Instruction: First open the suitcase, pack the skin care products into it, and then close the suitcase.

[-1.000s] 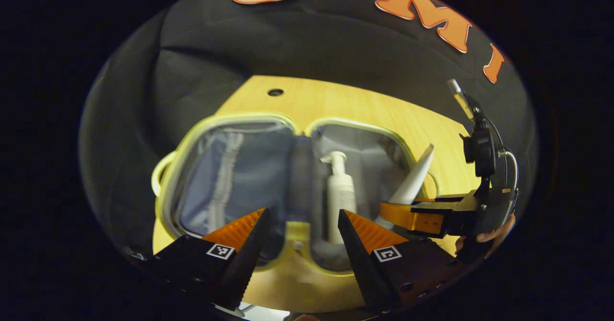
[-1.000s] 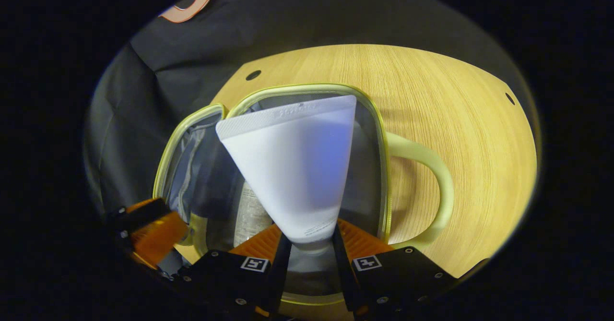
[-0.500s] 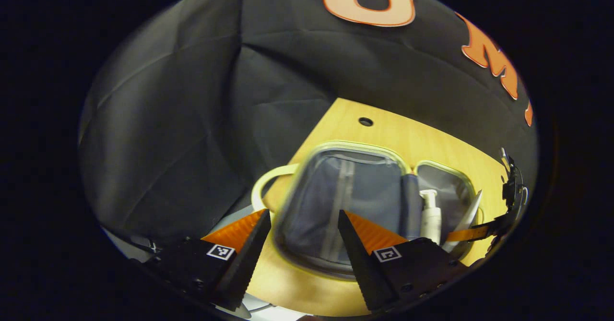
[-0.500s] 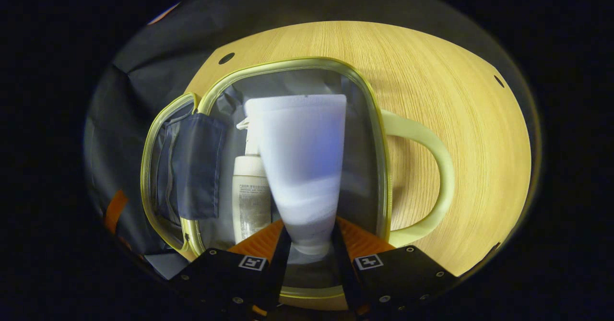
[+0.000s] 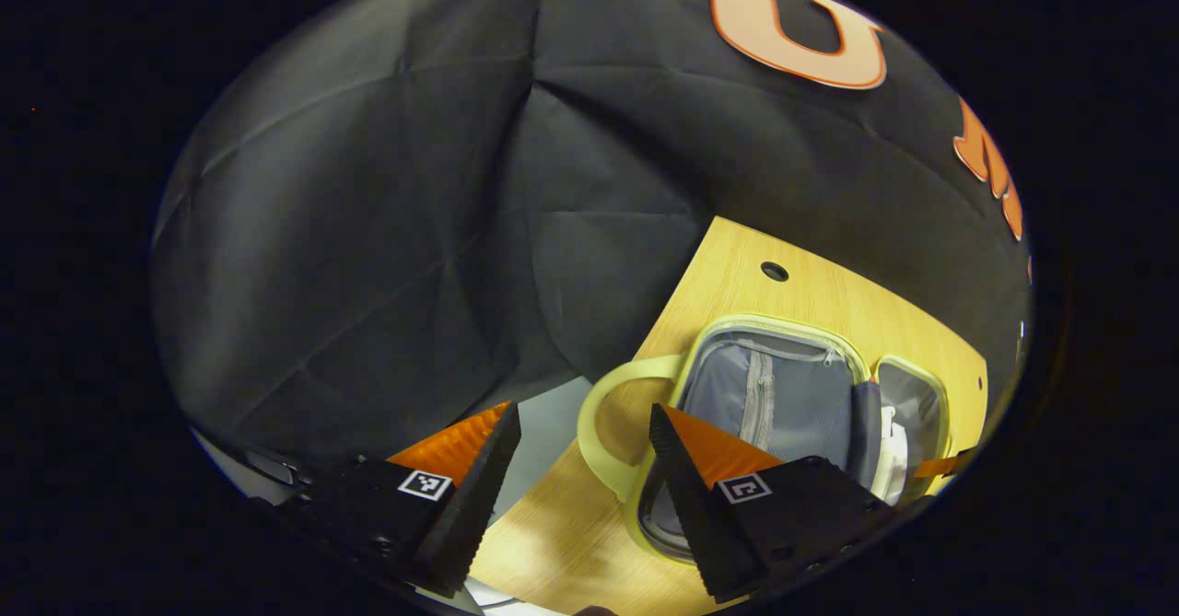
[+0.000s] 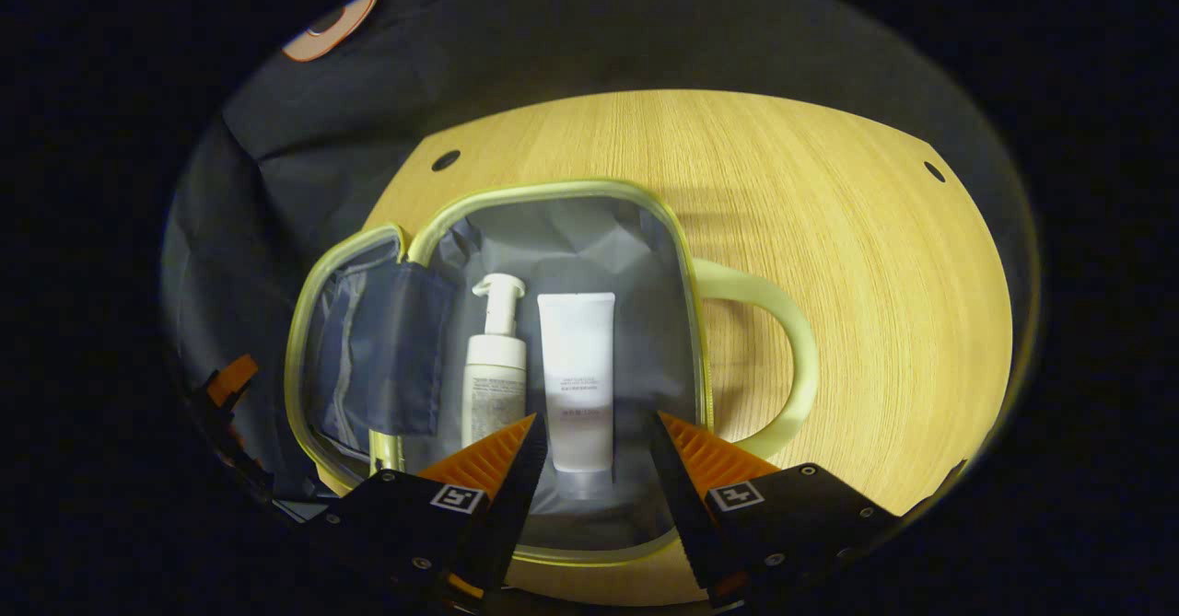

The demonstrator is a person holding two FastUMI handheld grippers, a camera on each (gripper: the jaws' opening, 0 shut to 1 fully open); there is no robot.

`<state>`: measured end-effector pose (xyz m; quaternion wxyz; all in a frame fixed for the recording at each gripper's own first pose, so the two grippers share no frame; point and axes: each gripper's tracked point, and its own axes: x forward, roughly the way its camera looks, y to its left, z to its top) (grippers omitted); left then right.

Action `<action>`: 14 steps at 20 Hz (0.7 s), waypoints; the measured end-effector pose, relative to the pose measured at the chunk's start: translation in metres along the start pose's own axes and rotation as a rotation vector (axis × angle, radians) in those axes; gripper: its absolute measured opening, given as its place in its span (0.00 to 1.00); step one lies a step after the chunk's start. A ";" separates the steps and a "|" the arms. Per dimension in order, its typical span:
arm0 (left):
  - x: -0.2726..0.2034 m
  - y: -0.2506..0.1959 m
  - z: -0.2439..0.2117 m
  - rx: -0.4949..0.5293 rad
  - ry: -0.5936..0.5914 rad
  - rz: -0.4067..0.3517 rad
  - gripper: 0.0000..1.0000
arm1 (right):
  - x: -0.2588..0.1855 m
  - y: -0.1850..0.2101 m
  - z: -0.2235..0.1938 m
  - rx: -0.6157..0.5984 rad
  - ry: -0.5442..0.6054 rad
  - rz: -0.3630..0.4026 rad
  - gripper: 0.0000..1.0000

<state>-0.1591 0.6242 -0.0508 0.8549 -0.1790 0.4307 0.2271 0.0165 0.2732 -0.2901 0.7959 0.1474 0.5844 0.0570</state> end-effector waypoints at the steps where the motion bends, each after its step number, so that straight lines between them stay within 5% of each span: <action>1: 0.008 0.004 0.003 -0.047 0.013 -0.020 0.89 | -0.007 0.002 0.005 0.006 -0.037 0.016 0.78; 8: 0.072 0.000 -0.044 -0.229 0.213 -0.127 0.90 | -0.067 -0.011 0.042 -0.024 -0.310 0.028 0.94; 11: 0.085 -0.016 -0.055 -0.309 0.265 -0.193 0.71 | -0.091 -0.025 0.053 -0.031 -0.396 0.003 0.94; 14: 0.088 -0.006 -0.062 -0.325 0.294 -0.185 0.34 | -0.110 -0.044 0.063 -0.054 -0.461 -0.028 0.94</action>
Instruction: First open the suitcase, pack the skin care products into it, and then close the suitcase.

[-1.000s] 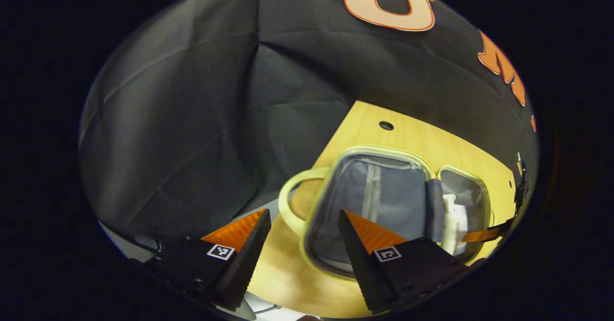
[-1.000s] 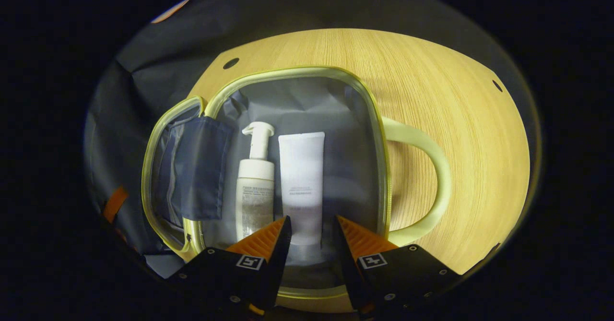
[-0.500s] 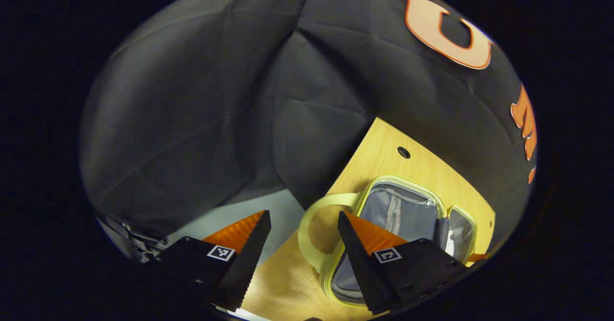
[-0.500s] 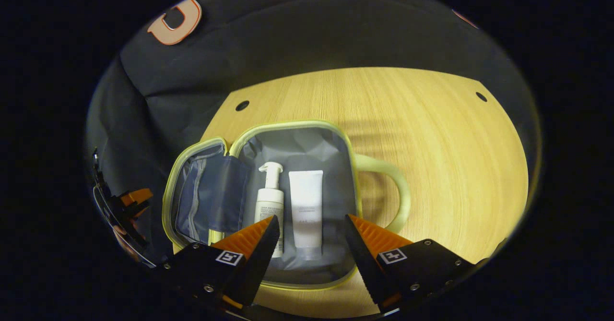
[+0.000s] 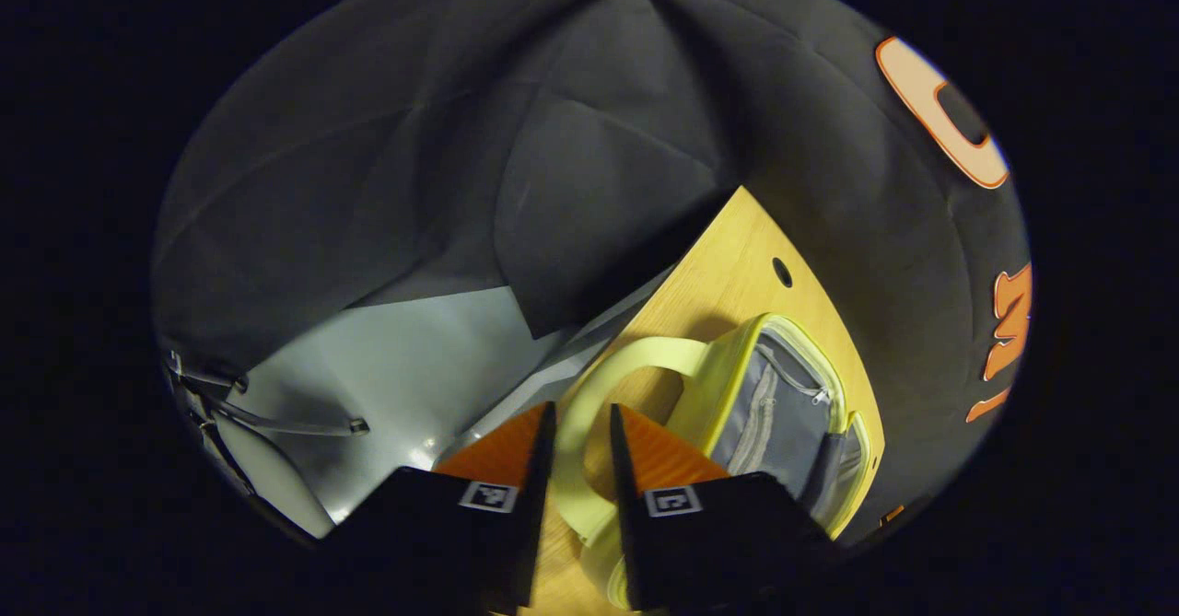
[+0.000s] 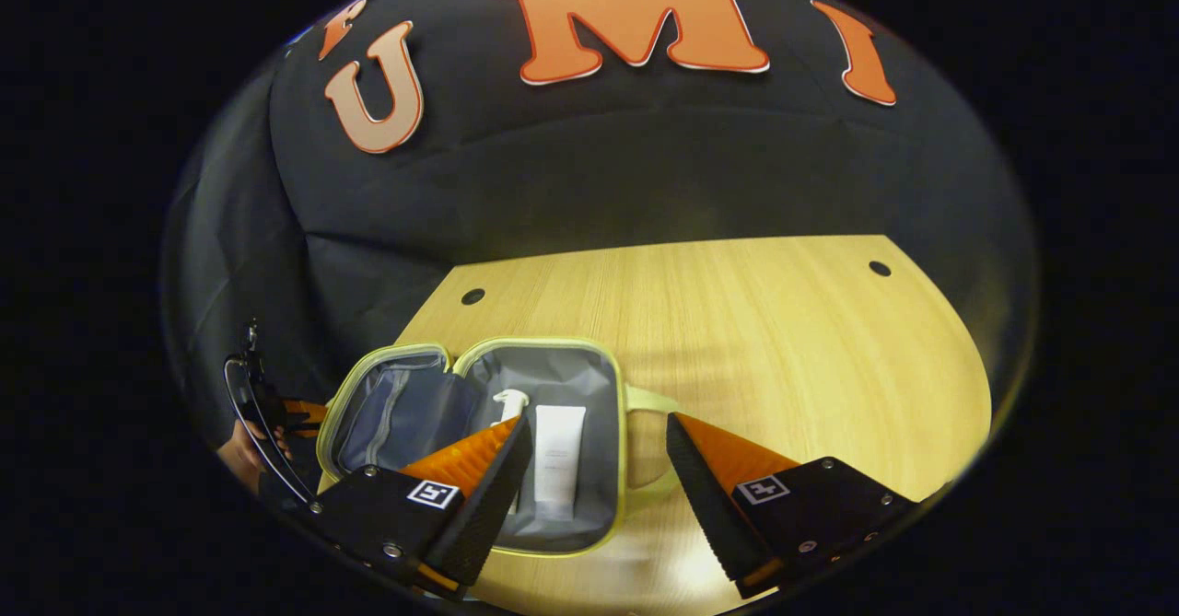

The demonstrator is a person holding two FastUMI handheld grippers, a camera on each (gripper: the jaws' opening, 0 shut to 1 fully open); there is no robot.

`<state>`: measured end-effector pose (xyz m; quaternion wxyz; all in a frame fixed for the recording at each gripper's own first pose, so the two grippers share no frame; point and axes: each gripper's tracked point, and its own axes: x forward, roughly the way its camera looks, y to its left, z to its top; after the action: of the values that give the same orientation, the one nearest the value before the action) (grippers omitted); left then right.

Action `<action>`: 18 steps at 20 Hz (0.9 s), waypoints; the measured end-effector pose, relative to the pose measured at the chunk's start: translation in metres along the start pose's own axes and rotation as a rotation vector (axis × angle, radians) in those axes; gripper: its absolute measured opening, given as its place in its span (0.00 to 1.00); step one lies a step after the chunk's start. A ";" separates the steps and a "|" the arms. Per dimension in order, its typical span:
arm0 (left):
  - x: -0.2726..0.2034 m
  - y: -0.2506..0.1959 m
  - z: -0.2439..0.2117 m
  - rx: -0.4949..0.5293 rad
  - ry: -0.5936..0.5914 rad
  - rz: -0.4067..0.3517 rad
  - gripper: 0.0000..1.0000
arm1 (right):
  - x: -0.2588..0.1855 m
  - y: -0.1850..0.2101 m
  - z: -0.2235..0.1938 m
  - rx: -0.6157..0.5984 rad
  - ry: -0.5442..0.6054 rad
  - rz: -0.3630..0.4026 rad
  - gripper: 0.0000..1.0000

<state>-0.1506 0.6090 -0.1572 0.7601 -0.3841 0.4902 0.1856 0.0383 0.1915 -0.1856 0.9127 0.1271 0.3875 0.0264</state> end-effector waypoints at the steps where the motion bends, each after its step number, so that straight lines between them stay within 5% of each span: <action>1: -0.009 -0.003 0.004 0.011 -0.011 -0.014 0.21 | -0.002 -0.004 0.005 -0.014 -0.016 -0.010 0.94; 7: -0.041 -0.035 0.028 0.229 -0.139 -0.013 0.02 | -0.018 -0.025 0.035 -0.072 -0.126 -0.007 0.94; 18: -0.152 -0.114 0.026 0.532 -0.418 0.120 0.02 | -0.041 -0.062 0.078 -0.186 -0.271 -0.010 0.94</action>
<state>-0.1284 0.5709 0.0292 0.9054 -0.0964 0.3768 0.1702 0.0622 0.1088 -0.1204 0.9646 0.0425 0.2572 0.0401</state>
